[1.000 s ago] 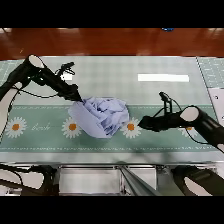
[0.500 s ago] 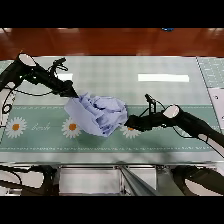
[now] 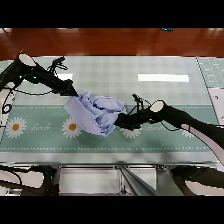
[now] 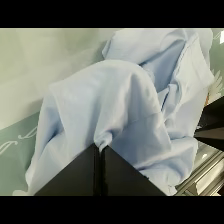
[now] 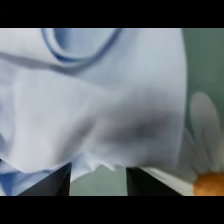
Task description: Fold the shirts.
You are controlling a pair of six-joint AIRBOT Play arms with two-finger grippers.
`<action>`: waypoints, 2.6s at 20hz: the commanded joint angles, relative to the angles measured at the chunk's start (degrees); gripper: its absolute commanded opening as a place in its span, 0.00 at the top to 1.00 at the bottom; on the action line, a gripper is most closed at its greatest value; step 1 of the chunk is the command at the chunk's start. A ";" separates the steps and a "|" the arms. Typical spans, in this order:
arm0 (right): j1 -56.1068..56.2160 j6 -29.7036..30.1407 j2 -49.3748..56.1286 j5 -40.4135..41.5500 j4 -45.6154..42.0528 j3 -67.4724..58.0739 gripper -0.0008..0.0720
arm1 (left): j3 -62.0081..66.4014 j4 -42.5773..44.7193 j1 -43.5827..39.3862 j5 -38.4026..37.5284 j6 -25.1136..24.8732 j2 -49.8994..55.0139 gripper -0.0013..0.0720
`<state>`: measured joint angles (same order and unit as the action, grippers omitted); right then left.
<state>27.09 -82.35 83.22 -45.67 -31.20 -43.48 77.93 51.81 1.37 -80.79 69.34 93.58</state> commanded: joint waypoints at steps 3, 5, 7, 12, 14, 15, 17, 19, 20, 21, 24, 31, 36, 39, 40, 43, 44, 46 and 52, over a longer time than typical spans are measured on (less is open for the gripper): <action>3.52 -0.15 4.44 2.56 2.62 -4.68 0.62 | 0.07 -3.80 0.02 2.01 -0.07 -0.04 0.96; 6.45 -0.15 4.72 4.79 2.64 -6.03 0.79 | 0.07 -6.88 0.02 2.86 -0.07 -0.04 0.96; 7.43 2.08 4.55 4.50 2.40 -7.69 0.95 | 0.07 -9.35 0.02 3.61 -0.07 -0.35 0.96; -0.39 -3.37 -5.40 -4.90 -16.02 -19.41 0.96 | 0.09 -19.23 3.34 9.51 -1.16 -9.40 0.96; -5.44 -6.25 -11.58 -8.41 -24.87 -28.30 0.96 | 0.09 -25.92 5.73 13.00 -2.93 -15.80 0.96; -7.65 -6.78 -14.91 -10.03 -28.70 -33.31 0.96 | 0.24 -29.22 6.93 14.45 -4.31 -19.39 0.96; -10.58 -8.22 -21.00 -13.05 -35.74 -43.17 0.96 | 2.29 -32.17 8.70 15.91 -5.90 -26.14 0.96; -11.39 -8.63 -25.90 -17.29 -42.23 -51.45 0.96 | 6.01 -32.15 9.64 16.37 -6.84 -32.57 0.96; -11.39 -8.81 -28.11 -19.41 -45.51 -54.73 0.96 | 7.96 -32.09 9.90 16.41 -7.39 -35.52 0.96; -11.39 -8.92 -30.27 -21.55 -48.11 -57.51 0.96 | 9.90 -31.89 10.45 16.39 -7.37 -38.53 0.96; -11.39 -8.90 -37.35 -27.52 -52.43 -62.51 0.96 | 13.18 -29.75 11.13 15.89 -6.84 -47.12 0.96; -11.39 -9.25 -45.33 -39.50 -52.35 -62.55 0.96 | 11.76 -28.68 11.10 -3.37 3.04 -57.86 0.96; -11.39 -9.81 -44.26 -37.40 -52.37 -54.12 0.96 | -7.30 -28.68 11.10 -6.43 3.21 -59.41 0.96; -11.39 -9.79 -39.67 -35.45 -52.41 -47.50 0.96 | -21.09 -28.68 11.10 3.10 -0.94 -57.70 0.96; -11.39 -9.77 -36.76 -34.58 -52.63 -45.97 0.96 | -24.17 -28.68 11.08 6.56 -2.60 -56.17 0.96; -11.39 -8.66 -26.71 -30.99 -53.70 -45.20 0.96 | -26.69 -28.72 9.31 15.78 -7.63 -47.06 0.96; -11.54 -8.28 -23.12 -28.65 -53.79 -45.22 0.96 | -26.03 -28.74 8.35 19.63 -8.46 -43.28 0.96; -13.05 -8.26 -15.23 -23.41 -53.11 -45.94 0.96 | -22.12 -28.72 7.04 27.12 -9.81 -34.14 0.96; -19.96 -7.93 9.01 -16.33 -44.11 -59.67 0.96 | 5.01 -28.72 6.40 30.21 -10.51 -3.65 0.96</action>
<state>9.67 -90.61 81.58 -65.43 -79.42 -97.25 71.61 22.90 8.32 -53.25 59.64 76.66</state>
